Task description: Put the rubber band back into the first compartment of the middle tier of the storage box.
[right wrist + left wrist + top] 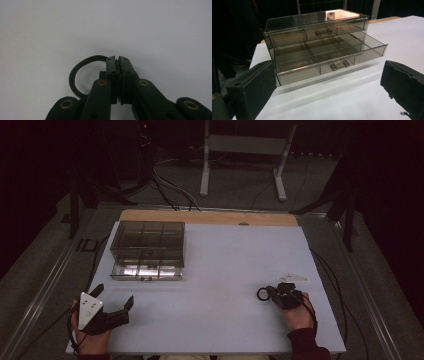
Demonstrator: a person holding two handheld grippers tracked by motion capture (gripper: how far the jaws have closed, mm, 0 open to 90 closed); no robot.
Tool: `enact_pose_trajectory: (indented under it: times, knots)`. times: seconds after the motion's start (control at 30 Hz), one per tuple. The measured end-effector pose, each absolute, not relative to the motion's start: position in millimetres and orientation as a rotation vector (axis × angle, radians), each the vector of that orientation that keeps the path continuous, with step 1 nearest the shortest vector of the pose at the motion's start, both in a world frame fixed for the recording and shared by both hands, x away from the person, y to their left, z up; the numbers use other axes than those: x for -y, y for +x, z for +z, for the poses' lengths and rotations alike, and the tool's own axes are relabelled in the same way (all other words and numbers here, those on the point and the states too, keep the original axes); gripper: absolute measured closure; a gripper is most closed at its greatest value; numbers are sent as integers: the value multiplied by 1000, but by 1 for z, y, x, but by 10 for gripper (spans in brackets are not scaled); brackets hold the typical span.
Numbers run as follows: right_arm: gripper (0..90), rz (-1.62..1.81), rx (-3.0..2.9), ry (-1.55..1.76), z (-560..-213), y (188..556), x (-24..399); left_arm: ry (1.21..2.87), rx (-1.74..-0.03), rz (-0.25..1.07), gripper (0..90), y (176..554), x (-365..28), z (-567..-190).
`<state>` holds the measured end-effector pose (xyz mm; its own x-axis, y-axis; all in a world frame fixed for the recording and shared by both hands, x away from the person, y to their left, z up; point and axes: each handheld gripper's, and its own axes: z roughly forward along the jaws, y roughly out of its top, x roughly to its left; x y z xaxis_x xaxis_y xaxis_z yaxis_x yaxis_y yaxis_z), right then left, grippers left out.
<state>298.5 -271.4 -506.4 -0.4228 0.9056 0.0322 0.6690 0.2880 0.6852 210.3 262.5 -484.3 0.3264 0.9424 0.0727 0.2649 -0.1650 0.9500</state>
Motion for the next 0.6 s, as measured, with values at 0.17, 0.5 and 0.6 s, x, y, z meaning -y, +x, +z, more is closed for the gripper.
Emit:
enact_pose_trajectory:
  times: [0.17, 0.5, 0.6]
  knots:
    - [886, 921, -2189, 1399, -497, 298, 268, 1646, -1108, 898, 9, 210, -262, -484]
    - [885, 974, -2180, 1365, -483, 300, 258, 1647, -1111, 897, 9, 210, -263, -484]
    - [886, 986, -2175, 1354, -479, 301, 255, 1647, -1111, 896, 9, 210, -263, -484]
